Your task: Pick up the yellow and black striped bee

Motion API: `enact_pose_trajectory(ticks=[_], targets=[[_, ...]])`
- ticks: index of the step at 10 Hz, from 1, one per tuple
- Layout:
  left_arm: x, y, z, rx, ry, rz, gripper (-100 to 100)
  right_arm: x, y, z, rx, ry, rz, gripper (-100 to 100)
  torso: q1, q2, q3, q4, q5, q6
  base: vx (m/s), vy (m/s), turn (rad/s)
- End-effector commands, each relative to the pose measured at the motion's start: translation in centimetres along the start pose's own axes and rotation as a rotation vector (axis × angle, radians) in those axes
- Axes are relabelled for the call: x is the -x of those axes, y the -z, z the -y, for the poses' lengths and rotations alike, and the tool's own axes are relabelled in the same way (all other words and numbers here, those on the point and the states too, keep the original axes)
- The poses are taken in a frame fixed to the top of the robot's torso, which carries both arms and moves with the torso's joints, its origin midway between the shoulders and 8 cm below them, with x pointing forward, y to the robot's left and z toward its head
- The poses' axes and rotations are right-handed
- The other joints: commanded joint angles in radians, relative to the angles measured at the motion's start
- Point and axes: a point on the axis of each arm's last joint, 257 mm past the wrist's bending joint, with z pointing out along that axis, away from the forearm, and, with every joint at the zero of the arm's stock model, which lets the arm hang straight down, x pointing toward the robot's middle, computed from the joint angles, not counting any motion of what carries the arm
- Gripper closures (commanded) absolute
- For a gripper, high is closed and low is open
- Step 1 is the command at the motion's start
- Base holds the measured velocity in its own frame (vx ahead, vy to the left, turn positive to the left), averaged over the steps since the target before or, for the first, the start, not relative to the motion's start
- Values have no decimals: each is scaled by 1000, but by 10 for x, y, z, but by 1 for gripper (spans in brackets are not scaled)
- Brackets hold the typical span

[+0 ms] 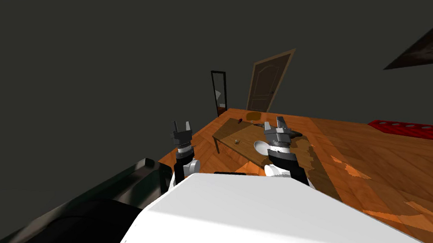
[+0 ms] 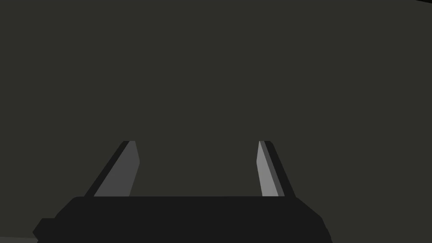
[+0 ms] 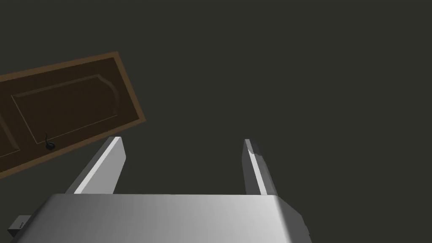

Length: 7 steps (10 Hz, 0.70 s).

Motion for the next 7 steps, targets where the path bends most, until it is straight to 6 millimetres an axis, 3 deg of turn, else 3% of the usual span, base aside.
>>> enact_pose_trajectory(ticks=[1, 6, 7], targets=[[0, 0, 0, 0, 0, 0, 0, -5, 2, 3, -10, 24, -38, -100, 0, 0, 0, 0, 0, 0, -32, 8, 38], [0, 0, 0, 0, 0, 0, 0, -22, 16, 28, -80, 164, -171, -100, 3, 8, 5, 2, 1, 0, -108, 33, 68], [0, 0, 0, 0, 0, 0, 0, -25, 21, 37, -100, 205, -197, -100, 2, 10, 6, 2, 1, 0, -3, -16, -22]])
